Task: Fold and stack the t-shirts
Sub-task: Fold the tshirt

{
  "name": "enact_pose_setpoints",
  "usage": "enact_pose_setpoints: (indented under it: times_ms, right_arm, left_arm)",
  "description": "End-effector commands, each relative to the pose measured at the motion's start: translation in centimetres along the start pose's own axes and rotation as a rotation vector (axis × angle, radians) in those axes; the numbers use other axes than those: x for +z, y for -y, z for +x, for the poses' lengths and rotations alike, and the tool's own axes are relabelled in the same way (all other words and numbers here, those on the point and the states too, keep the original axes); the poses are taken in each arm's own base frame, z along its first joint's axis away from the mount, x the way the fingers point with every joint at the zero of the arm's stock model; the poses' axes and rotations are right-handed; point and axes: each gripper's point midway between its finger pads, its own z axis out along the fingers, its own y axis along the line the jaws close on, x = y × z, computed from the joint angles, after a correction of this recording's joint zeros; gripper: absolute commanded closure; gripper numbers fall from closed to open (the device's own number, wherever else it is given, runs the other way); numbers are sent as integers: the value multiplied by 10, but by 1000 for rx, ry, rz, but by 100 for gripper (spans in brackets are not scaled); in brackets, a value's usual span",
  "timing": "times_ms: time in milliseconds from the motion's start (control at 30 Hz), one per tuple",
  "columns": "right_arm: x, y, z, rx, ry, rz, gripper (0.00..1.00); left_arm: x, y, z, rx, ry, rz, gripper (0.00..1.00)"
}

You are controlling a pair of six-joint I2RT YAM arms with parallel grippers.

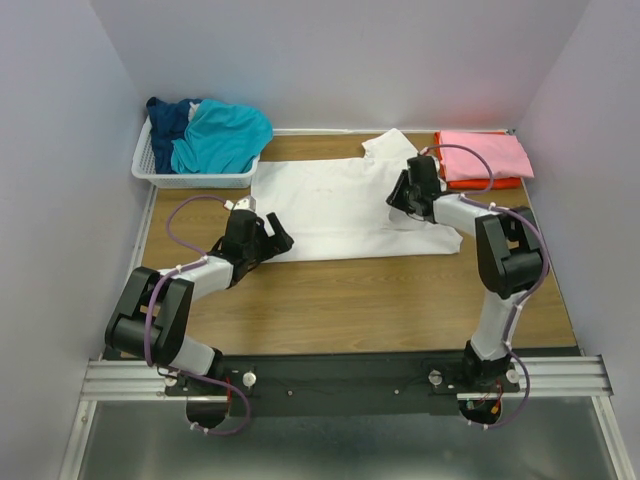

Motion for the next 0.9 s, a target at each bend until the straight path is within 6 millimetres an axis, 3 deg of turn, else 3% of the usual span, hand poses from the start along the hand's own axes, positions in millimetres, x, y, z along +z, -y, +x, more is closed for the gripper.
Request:
enact_pose_setpoints:
  times_ms: [0, 33, 67, 100, 133, 167, 233, 267, 367, 400, 533, 867]
  right_arm:
    - [-19, -18, -32, -87, 77, -43, 39]
    - [-24, -21, -38, -102, 94, -49, 39]
    - [-30, -19, -40, -112, 90, -39, 28]
    - [-37, -18, -43, -126, 97, -30, 23]
    - [-50, -22, -51, -128, 123, -43, 6]
    - [-56, -18, -45, -134, 114, -37, 0]
    - [-75, -18, -46, -126, 131, -53, 0]
    - [-76, -12, -31, -126, 97, -58, 0]
    - [-85, -5, -8, -106, 50, -76, 0]
    - [-85, -3, 13, -94, -12, -103, 0]
    - [-81, 3, 51, -45, -122, -130, 0]
    - [-59, 15, 61, -29, -137, -79, 0]
  left_arm:
    - [0, -9, 19, 12, -75, -22, 2]
    - [0, -9, 19, 12, -76, -21, 2]
    - [-1, -8, 19, 14, -77, -19, 2]
    - [-1, -8, 19, 14, -77, -19, 1]
    - [-1, -8, 18, 15, -73, -20, 1]
    - [-1, -8, 18, 16, -72, -19, 2]
    - [-1, -8, 18, 16, -72, -19, 1]
    - [-1, -8, 18, 17, -71, -17, 2]
    - [-1, -7, 19, 23, -78, -12, 2]
    - [0, -7, 19, 24, -78, -10, 2]
    - [1, -6, 20, 31, -86, -5, 1]
    - [3, -9, 25, 24, -102, -6, 2]
